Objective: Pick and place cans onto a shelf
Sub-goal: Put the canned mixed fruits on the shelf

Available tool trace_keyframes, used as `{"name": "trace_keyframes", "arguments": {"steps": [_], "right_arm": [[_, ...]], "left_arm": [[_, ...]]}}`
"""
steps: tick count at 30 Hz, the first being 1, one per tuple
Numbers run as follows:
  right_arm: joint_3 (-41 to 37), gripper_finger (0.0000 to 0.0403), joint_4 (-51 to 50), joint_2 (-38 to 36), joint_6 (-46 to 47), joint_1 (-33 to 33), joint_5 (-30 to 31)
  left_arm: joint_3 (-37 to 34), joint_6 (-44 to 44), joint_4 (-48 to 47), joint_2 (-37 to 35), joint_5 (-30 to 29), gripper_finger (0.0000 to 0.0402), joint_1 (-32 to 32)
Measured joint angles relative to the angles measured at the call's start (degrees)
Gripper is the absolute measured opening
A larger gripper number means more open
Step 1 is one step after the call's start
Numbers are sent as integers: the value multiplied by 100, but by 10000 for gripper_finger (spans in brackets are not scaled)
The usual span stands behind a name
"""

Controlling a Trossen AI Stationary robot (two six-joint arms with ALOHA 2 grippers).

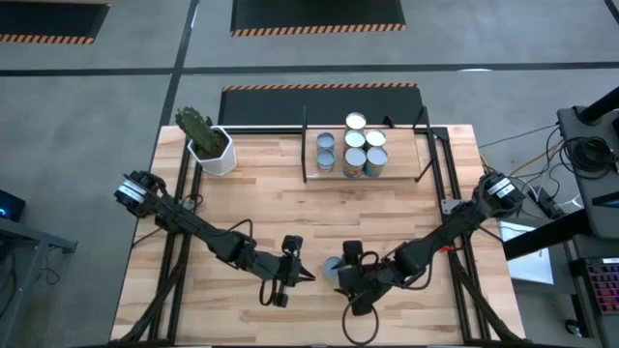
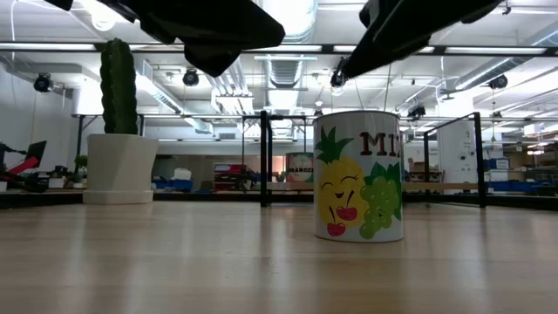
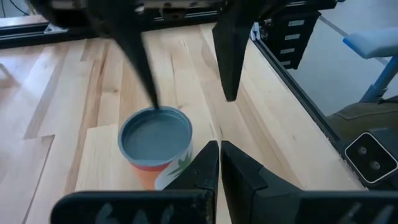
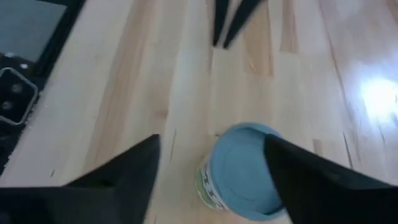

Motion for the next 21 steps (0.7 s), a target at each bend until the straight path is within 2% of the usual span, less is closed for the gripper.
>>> {"name": "trace_keyframes", "arguments": {"steps": [4, 7, 21], "right_arm": [[0, 343, -251, 74, 265, -124, 1], [0, 376, -414, 170, 331, -203, 3], [-7, 384, -556, 264, 329, -493, -191]], "left_arm": [[-2, 2, 2, 26, -11, 0, 0], [-2, 2, 2, 37, -17, 0, 0], [-7, 4, 4, 37, -46, 0, 0]]}}
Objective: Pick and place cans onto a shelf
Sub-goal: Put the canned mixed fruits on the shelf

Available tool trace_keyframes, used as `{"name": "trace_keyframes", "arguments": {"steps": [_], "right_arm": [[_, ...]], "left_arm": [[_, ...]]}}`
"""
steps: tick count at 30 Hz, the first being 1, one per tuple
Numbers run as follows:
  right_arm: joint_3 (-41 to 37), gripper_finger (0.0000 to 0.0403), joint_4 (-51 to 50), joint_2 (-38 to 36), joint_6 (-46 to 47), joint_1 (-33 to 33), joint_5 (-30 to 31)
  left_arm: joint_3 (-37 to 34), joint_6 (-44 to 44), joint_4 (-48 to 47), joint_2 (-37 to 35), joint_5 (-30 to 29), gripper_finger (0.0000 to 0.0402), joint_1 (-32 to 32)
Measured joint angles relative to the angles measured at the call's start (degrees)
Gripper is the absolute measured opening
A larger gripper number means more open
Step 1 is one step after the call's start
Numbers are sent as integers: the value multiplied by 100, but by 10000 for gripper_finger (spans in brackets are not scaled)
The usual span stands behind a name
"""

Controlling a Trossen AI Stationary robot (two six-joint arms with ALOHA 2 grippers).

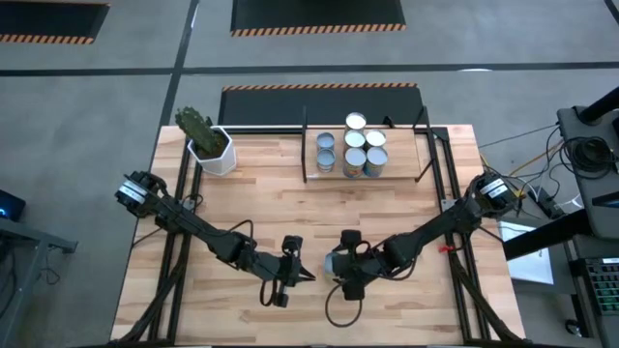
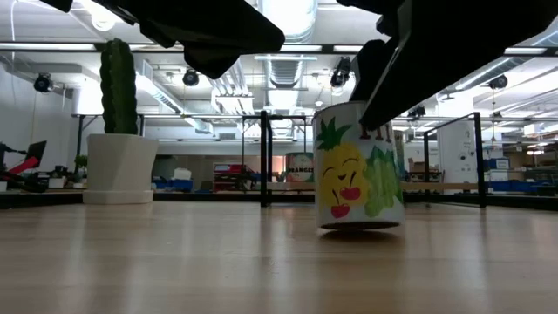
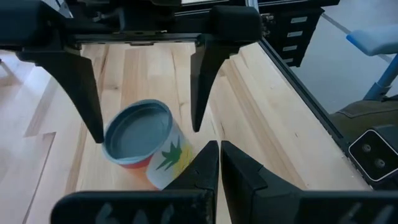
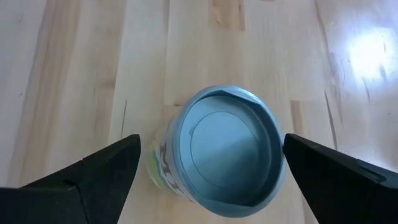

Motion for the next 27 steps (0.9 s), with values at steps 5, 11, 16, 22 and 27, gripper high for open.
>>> {"name": "trace_keyframes", "arguments": {"steps": [5, 11, 16, 22, 27], "right_arm": [[-2, 384, -13, -7, -52, 1, -29], [89, 384, -143, -9, -58, 3, -28], [170, 384, -306, -20, 55, 3, -75], [78, 384, -284, 83, 225, 3, -319], [59, 381, -195, 190, 178, 3, -296]], "left_arm": [[0, 17, 0, 0, 0, 0, 0], [0, 22, 0, 0, -2, 0, 0], [0, 22, 0, 0, -2, 0, 0], [0, 28, 0, 0, -2, 0, 0], [-2, 42, 2, 0, -2, 0, 0]]}}
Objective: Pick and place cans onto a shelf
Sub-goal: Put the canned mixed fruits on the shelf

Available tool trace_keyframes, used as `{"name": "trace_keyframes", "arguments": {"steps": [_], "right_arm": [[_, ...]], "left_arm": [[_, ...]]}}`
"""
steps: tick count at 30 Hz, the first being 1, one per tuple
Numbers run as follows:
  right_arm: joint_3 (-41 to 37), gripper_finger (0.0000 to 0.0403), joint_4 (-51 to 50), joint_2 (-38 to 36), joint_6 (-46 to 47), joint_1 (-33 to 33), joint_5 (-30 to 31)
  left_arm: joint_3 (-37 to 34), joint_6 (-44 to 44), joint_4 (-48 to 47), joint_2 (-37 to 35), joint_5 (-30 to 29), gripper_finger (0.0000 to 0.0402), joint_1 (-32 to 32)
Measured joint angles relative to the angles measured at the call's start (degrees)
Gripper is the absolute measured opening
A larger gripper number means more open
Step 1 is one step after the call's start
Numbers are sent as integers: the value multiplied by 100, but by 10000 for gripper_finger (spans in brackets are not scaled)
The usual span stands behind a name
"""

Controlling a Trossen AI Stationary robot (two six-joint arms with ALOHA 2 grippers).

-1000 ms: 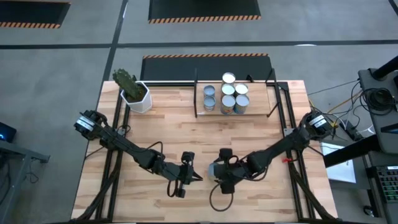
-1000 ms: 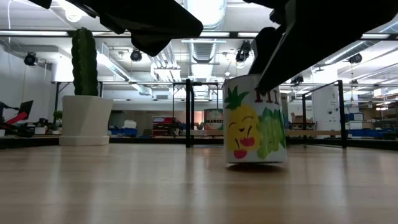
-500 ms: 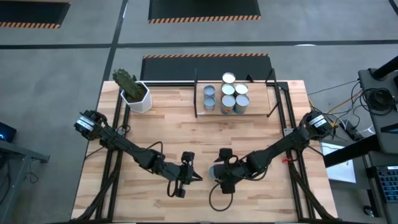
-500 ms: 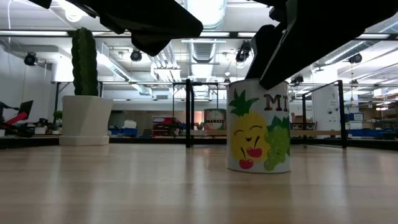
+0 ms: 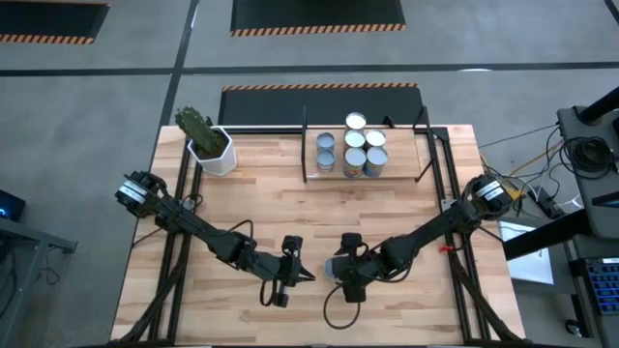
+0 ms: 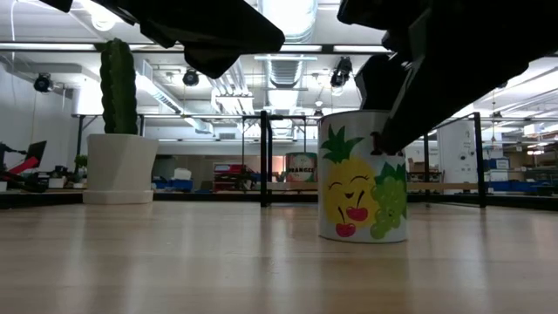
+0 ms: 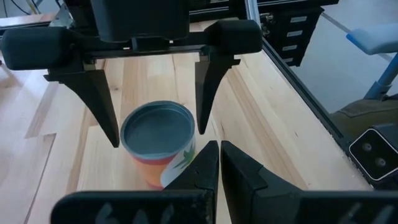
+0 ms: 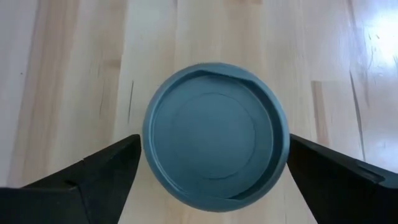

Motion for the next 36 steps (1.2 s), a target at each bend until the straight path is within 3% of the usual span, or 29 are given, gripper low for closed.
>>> {"name": "trace_keyframes", "arguments": {"steps": [11, 15, 25, 36], "right_arm": [[15, 282, 16, -51, -89, -11, -21], [15, 272, -324, -386, -114, -20, -12], [-183, 288, -2477, -2070, 599, -497, 749], [-1738, 286, -2895, -4549, 1684, -1381, 994]], "left_arm": [[0, 0, 42, 0, 0, 0, 0], [0, 0, 44, 0, 0, 0, 0], [0, 0, 76, 0, 0, 0, 0], [0, 0, 92, 0, 0, 0, 0]]}}
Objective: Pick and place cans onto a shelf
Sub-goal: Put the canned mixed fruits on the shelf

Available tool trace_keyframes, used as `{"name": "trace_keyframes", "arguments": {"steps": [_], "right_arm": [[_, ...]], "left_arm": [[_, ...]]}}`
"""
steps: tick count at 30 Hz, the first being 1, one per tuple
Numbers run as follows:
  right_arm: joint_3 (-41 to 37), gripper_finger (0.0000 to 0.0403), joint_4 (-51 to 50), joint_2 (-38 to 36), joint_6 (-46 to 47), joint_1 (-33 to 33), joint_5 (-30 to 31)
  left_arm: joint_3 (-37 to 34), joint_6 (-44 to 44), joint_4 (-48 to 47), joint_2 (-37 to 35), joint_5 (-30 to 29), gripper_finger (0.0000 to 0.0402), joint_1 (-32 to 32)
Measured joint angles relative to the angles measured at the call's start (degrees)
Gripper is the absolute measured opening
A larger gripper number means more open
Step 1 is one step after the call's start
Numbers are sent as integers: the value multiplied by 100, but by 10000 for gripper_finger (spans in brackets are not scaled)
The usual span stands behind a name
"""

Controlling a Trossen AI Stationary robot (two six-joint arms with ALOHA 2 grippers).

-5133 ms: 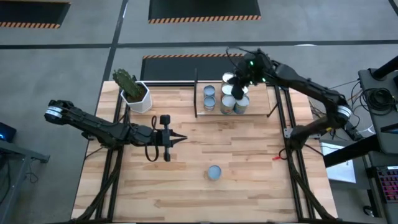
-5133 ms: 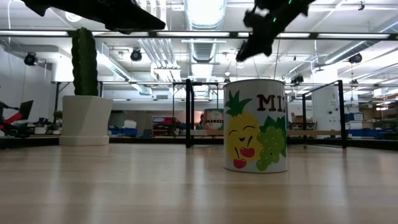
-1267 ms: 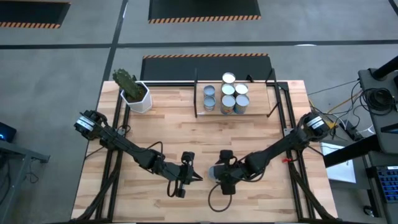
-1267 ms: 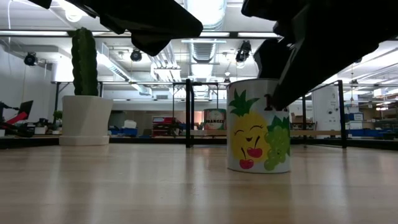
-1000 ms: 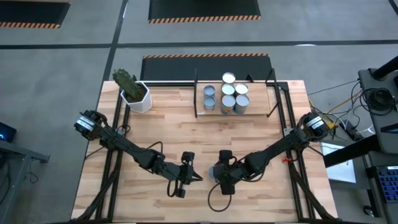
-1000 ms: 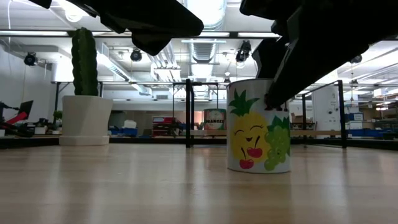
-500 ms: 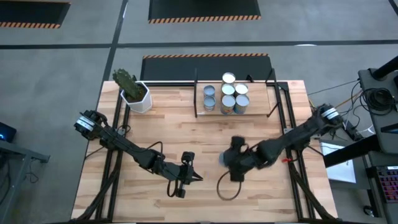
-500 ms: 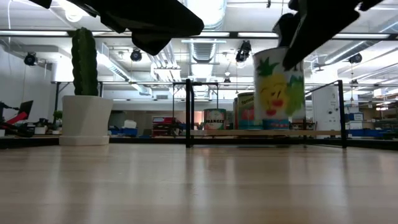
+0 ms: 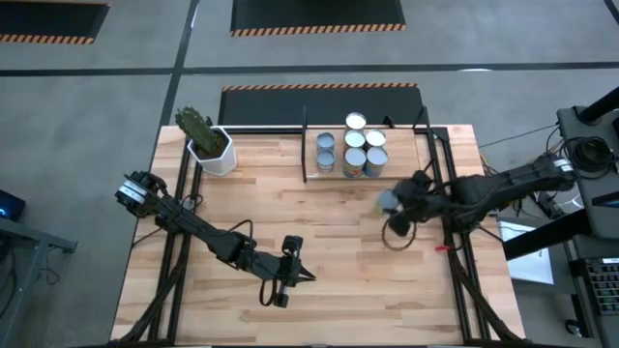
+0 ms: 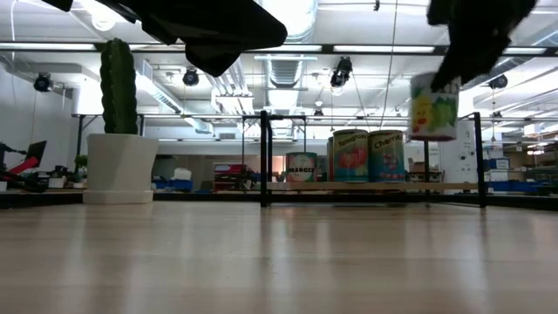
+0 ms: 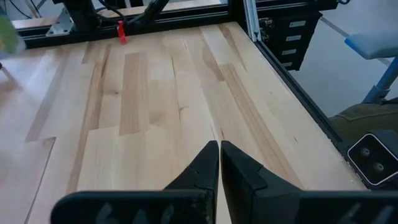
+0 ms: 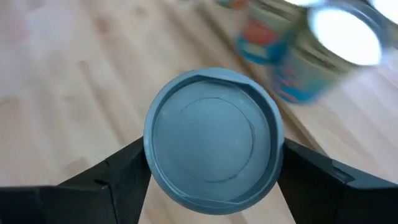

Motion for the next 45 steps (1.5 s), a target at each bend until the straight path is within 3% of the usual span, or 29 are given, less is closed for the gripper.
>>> {"name": "trace_keyframes", "arguments": {"steps": [5, 10, 19, 27, 45], "right_arm": [[-516, 284, -427, -822, 396, -596, 97], [-623, 286, -524, -1130, 272, -1255, 105], [-625, 284, -514, -835, -546, -2465, 83], [-625, 286, -398, -473, -640, -3246, 85], [-871, 284, 549, -403, -823, -3544, 42]], "left_arm": [[0, 21, 3, 0, -7, 0, 2], [0, 163, 148, -2, -11, 0, 7], [0, 219, 205, -4, -11, 0, 11], [0, 219, 205, -4, -11, 0, 11], [0, 498, 210, -361, -292, 0, -4]]}}
